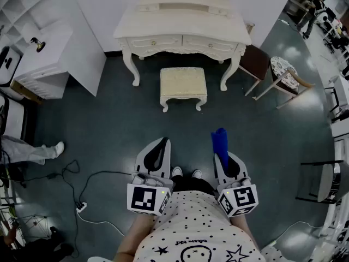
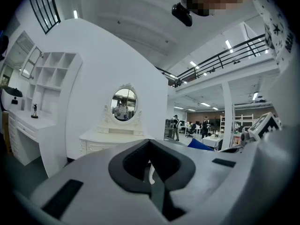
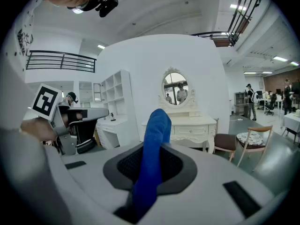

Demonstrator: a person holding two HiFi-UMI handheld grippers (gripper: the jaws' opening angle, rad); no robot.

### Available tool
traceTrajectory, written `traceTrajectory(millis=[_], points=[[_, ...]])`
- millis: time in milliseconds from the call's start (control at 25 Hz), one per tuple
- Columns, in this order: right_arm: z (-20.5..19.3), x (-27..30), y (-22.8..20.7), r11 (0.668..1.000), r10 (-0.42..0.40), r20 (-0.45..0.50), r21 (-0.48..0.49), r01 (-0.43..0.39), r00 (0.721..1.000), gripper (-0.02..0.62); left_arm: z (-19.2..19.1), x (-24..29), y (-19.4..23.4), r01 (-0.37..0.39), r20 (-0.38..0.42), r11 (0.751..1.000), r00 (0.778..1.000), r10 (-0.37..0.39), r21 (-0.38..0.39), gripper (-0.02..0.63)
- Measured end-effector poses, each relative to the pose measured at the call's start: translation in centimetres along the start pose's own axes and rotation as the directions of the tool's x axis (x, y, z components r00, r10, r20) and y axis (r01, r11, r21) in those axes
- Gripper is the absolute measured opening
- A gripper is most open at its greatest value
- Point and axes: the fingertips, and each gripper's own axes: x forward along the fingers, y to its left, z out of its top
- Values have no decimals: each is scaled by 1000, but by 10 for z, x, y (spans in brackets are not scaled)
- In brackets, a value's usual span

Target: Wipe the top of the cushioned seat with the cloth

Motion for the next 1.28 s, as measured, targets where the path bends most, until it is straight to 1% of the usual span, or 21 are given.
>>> traceTrajectory(millis=[280,680,800,960,1280], points=[[-8,-1,11,1000,-8,-17,22,8,1000,63,-1,-10,4,12,-3,1000,1000,-12,-6,-2],[-9,7,28,999,-13,-9,33,14,1000,63,-4,-22,20,16,-10,1000,1000,-16,-12,-2],[-10,8,29,998,-24,-3,58,24,1000,63,-7,-25,22,17,-17,1000,1000,-18,-17,-3],[-12,11,27,998,-28,-25,58,29,999,63,-12,-23,26,12,-34,999,999,-13,-34,-3],[-14,34,11,997,-11,-66,73,16,998,63,-23,2,37,-12,-70,998,998,7,-65,-3]])
